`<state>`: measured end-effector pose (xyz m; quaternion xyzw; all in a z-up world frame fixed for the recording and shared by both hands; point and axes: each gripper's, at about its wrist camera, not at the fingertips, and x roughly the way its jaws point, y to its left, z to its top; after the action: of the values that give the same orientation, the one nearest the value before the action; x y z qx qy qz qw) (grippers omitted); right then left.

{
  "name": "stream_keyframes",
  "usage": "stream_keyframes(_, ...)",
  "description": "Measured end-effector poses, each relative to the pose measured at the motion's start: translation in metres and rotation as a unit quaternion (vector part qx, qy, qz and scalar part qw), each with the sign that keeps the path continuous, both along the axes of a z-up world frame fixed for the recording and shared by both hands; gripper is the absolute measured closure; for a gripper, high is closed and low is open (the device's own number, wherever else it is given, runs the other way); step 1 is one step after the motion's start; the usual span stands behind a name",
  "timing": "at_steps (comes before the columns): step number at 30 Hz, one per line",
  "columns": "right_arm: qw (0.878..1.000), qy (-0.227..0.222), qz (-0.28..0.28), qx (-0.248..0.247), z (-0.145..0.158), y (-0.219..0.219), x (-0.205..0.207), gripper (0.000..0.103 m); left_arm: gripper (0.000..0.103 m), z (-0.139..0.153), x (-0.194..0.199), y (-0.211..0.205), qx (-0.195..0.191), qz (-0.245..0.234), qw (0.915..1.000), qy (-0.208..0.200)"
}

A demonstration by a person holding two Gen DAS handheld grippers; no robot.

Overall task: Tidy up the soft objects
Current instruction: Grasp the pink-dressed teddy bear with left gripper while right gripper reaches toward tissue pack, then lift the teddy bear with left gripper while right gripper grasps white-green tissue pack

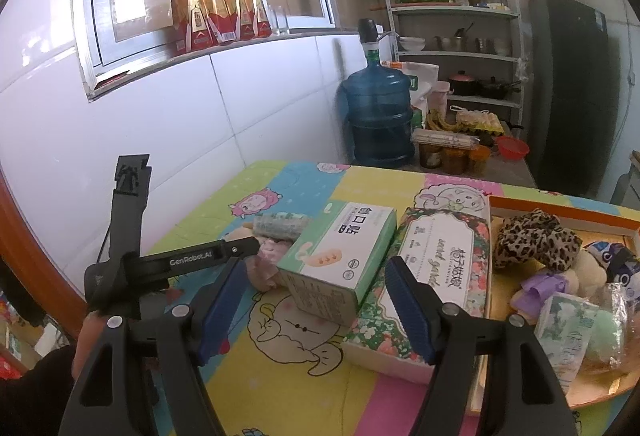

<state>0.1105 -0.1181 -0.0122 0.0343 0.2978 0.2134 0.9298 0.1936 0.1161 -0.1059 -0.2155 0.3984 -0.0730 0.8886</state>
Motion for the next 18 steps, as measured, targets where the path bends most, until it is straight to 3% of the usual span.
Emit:
stream_keyframes(3, 1.000, 0.003, 0.000, 0.002, -0.001, -0.001, 0.002, 0.032, 0.062, 0.002, -0.001, 0.001, -0.011, -0.006, 0.9999, -0.010)
stream_keyframes(6, 1.000, 0.006, 0.001, 0.004, -0.003, -0.002, 0.003, 0.032, 0.068, 0.006, -0.006, 0.000, -0.002, -0.011, 0.9997, -0.022)
stream_keyframes(13, 1.000, 0.003, 0.021, -0.011, 0.007, 0.002, 0.005, 0.032, 0.070, 0.021, -0.025, 0.000, 0.014, -0.016, 0.9981, -0.057)
stream_keyframes(18, 0.995, 0.000, 0.092, -0.048, 0.030, 0.015, 0.019, 0.032, 0.070, 0.033, -0.045, 0.010, 0.018, -0.010, 0.9968, -0.077)
